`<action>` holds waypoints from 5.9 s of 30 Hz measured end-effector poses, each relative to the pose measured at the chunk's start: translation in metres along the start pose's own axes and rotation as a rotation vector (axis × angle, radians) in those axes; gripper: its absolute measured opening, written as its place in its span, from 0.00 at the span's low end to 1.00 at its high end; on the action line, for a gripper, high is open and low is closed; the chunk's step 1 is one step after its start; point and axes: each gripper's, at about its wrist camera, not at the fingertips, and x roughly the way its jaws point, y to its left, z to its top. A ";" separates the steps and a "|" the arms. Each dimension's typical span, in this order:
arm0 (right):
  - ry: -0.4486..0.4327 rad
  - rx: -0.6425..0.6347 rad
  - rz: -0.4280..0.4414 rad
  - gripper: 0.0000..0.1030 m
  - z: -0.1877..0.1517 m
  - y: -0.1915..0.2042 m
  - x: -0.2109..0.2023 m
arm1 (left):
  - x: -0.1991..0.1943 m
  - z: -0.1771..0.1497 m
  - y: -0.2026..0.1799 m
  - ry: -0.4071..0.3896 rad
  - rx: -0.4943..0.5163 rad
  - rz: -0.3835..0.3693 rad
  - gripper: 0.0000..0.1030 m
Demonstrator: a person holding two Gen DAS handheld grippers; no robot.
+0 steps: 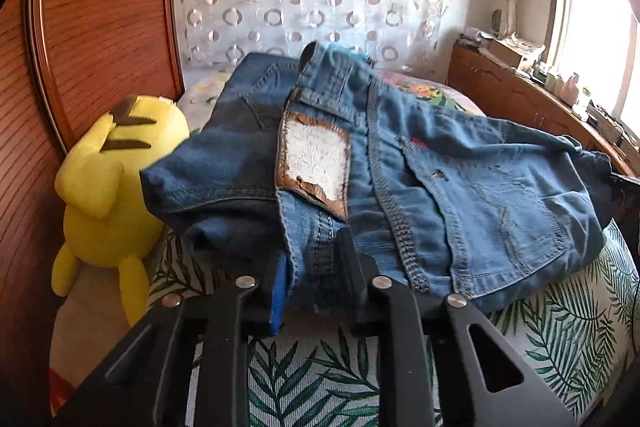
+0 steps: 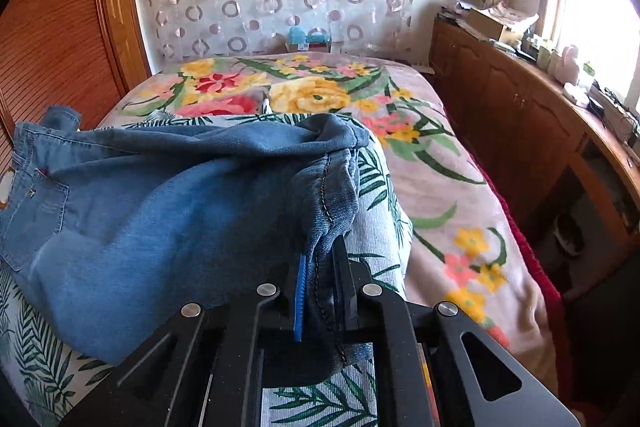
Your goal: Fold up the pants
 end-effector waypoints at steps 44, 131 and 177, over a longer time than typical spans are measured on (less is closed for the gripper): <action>0.005 -0.049 -0.074 0.09 -0.023 0.001 0.012 | 0.016 -0.014 0.023 0.084 -0.052 -0.071 0.41; -0.075 0.145 0.042 0.38 -0.153 -0.013 -0.114 | -0.078 -0.040 -0.152 -0.052 0.208 -0.295 0.85; -0.256 -0.062 0.256 0.05 -0.112 0.064 -0.178 | -0.105 -0.048 -0.128 -0.103 0.146 -0.234 0.85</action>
